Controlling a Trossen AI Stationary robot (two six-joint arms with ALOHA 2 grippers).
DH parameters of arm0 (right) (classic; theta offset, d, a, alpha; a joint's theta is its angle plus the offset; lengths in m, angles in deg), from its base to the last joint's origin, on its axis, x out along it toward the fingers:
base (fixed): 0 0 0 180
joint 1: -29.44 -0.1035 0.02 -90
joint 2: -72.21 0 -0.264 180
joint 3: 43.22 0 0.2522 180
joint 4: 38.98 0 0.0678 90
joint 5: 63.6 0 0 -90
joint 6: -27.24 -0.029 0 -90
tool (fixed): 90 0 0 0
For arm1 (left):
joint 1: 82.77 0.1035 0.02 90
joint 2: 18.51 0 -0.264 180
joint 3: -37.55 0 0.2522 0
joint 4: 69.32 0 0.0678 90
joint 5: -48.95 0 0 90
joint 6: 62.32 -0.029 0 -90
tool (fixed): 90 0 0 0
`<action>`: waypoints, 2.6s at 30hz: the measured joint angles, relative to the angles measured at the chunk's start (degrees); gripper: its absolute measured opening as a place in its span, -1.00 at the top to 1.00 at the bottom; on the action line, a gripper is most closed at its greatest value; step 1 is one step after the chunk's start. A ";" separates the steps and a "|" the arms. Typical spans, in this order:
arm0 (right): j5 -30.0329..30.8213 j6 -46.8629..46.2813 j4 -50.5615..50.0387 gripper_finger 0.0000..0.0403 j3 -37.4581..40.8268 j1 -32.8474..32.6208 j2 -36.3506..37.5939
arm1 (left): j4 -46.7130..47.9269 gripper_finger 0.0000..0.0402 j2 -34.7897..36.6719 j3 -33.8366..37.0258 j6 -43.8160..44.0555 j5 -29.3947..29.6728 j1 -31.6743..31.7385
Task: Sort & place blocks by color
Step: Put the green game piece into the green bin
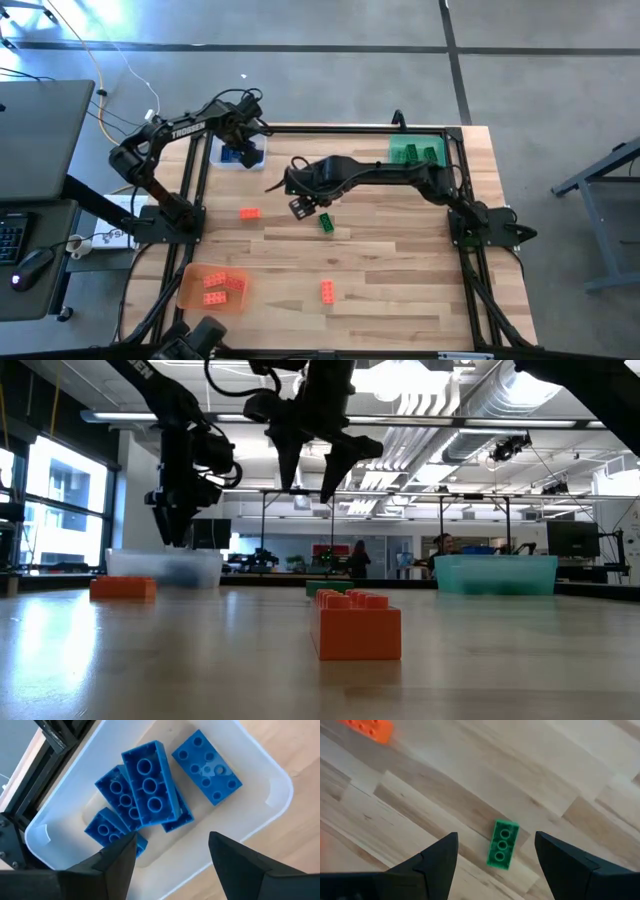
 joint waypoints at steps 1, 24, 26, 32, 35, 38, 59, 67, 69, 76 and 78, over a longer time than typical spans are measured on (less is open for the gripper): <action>0.01 0.00 -0.33 -0.25 0.01 -0.23 -0.12 | 0.23 -0.16 0.33 0.00 0.00 -0.04 -0.20; -3.92 0.17 -6.60 -0.25 0.00 -3.34 -7.40 | 2.66 -0.16 24.32 0.00 8.63 -6.03 -10.36; -4.26 0.91 -6.63 -0.25 0.00 -3.16 -8.29 | 2.64 -0.16 26.43 0.00 9.61 -6.06 -11.28; -5.43 2.32 -6.10 -0.26 0.00 -2.70 -10.88 | 2.60 -0.16 30.45 0.00 10.75 -5.94 -12.71; -6.45 3.01 -5.97 -0.26 0.00 -2.48 -11.96 | 2.59 -0.16 31.24 0.00 11.27 -5.85 -12.72; -7.59 3.71 -4.95 -0.26 0.00 -2.25 -13.29 | 2.59 -0.16 31.37 0.00 12.06 -5.77 -12.72; -9.52 12.49 -5.43 0.44 -0.12 -0.17 -15.71 | 2.49 -0.16 31.36 0.00 11.77 -5.55 -12.69; -7.76 15.67 -10.07 0.44 0.07 2.56 -14.05 | 2.16 -0.16 31.33 0.00 8.15 -5.55 -12.68; -5.99 15.86 -11.03 0.44 0.04 3.16 -13.23 | 2.18 -0.16 31.33 0.00 8.05 -5.57 -12.67; -0.38 15.78 -12.10 0.44 0.00 5.19 -9.39 | 2.18 -0.16 31.31 0.00 7.93 -5.55 -12.67; 1.42 15.52 -12.33 0.44 0.00 5.86 -8.33 | 2.15 -0.16 31.31 0.00 7.77 -5.57 -12.67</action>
